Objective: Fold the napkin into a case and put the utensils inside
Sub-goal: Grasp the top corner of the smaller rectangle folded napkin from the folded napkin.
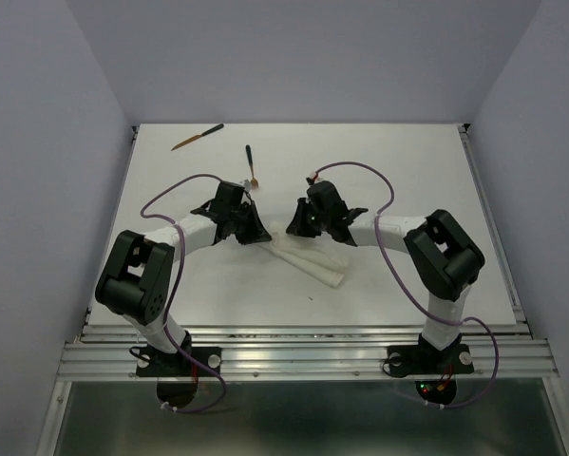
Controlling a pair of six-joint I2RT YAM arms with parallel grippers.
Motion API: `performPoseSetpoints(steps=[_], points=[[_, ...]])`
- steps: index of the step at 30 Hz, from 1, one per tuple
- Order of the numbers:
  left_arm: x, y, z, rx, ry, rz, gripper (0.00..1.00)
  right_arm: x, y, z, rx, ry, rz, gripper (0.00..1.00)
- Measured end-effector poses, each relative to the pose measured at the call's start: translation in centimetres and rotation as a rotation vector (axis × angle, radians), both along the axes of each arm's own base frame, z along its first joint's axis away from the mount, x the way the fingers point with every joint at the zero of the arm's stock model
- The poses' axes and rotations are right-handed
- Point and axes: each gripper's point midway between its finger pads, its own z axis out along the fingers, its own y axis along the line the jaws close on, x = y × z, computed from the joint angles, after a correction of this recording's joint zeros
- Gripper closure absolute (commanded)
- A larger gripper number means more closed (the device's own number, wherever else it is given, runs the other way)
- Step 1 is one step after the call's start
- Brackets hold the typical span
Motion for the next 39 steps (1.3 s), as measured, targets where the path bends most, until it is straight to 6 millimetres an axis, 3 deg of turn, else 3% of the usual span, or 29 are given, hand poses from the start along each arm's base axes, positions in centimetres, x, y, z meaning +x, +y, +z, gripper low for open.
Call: performPoseSetpoints(steps=[6, 12, 17, 29, 39], points=[[0.0, 0.0, 0.1, 0.0, 0.001, -0.005, 1.0, -0.2, 1.6, 1.1, 0.054, -0.001, 0.07, 0.94], [-0.1, 0.0, 0.0, 0.004, 0.005, -0.009, 1.0, -0.3, 3.1, 0.4, 0.086, 0.021, 0.13, 0.96], [-0.2, 0.0, 0.0, 0.005, 0.004, -0.015, 1.0, -1.0, 3.5, -0.2, 0.101, 0.052, 0.175, 0.96], [-0.2, 0.2, 0.0, 0.006, 0.008, -0.016, 1.0, -1.5, 5.2, 1.2, 0.14, 0.02, 0.257, 0.98], [-0.6, 0.6, -0.3, 0.016, 0.031, -0.01, 1.0, -2.1, 5.7, -0.8, 0.123, 0.055, 0.274, 0.98]])
